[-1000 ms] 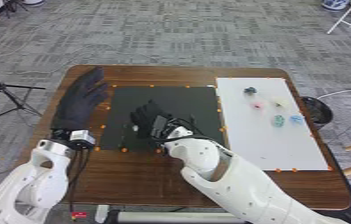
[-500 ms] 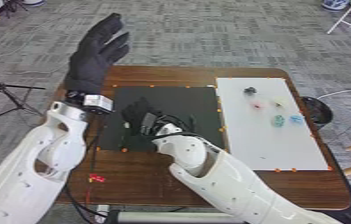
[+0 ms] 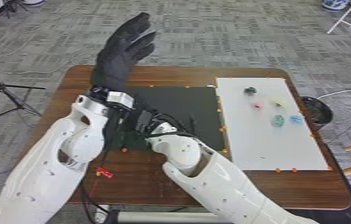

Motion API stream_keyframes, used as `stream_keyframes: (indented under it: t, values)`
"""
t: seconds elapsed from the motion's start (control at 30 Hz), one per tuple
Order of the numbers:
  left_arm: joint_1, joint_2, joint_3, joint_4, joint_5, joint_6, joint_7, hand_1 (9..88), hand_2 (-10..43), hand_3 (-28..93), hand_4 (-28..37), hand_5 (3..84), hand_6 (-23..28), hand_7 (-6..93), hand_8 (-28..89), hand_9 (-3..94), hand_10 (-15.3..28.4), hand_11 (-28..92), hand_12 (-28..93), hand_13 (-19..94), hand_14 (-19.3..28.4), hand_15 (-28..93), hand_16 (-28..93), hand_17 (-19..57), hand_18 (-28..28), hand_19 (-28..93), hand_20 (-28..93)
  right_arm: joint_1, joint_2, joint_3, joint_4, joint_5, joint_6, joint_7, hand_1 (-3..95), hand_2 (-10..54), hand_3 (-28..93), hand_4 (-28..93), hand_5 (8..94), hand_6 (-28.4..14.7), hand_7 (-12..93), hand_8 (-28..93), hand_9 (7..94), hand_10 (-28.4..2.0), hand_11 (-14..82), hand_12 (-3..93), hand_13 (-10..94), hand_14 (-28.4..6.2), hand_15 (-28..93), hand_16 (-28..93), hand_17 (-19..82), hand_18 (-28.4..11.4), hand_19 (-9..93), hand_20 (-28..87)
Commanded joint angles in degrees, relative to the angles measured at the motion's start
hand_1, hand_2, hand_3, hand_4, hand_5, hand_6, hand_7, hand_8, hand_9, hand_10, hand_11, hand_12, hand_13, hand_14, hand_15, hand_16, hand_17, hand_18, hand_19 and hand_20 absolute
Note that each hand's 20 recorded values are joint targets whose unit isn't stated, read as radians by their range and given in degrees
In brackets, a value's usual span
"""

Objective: Arrange flowers

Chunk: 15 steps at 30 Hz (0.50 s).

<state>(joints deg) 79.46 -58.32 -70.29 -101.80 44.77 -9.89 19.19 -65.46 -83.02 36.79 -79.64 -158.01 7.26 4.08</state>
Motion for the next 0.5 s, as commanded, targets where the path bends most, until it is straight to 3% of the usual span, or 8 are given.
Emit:
stream_keyframes:
  t: [0.03,0.2,0.43,0.5]
  values:
    - [0.23,-2.60,-0.63,-1.30,1.03,-1.12,-0.64,22.5,-6.6,67,-28.3,22.7,2.2,21.9,-11,17.1,9.5,12,19,14,13.9,7,9,-18.2,20.7,37,6,-0.81,-2.99,0.03,1.71,1.68,6.97,-5.46,47.6,-9.5,81,-27,75.7,0.6,43,1,81.7,-8.0,30.0,46.8,70,-6.7,79,30,33,-20.3,86,52]
    - [0.46,-2.67,-0.69,-1.61,1.11,-1.16,-0.58,22.5,-6.8,67,-28.3,22.8,2.1,21.9,-11,17.2,9.5,12,19,15,13.9,7,9,-18.2,20.7,37,6,-1.21,-3.97,-0.18,3.13,5.39,11.28,-6.89,47.9,-9.5,81,-28,75.6,1.3,42,1,82.0,-7.9,29.0,47.1,71,-6.4,79,30,33,-20.3,86,52]
    - [0.80,-3.04,-1.36,-1.67,1.41,-1.26,-0.68,22.5,-6.8,67,-28.3,22.9,2.1,22.0,-11,17.3,9.5,13,19,15,14.0,7,9,-18.2,20.8,37,6,-2.40,-4.93,1.02,1.75,5.61,5.95,-4.31,46.8,-9.5,81,-28,73.8,1.6,43,2,81.7,-7.1,28.2,47.1,71,-6.2,80,30,33,-19.9,86,52]
    - [0.72,-3.17,-1.28,-1.66,1.06,-0.92,-0.52,22.5,-6.7,67,-28.3,22.9,2.1,21.9,-11,17.3,9.5,13,19,15,14.0,7,9,-18.2,20.8,37,6,-2.62,-4.78,1.25,1.22,5.65,5.04,-3.76,43.2,-9.5,79,-28,70.2,1.4,43,2,76.7,-7.9,32.9,41.8,69,-6.7,80,29,32,-20.2,84,51]
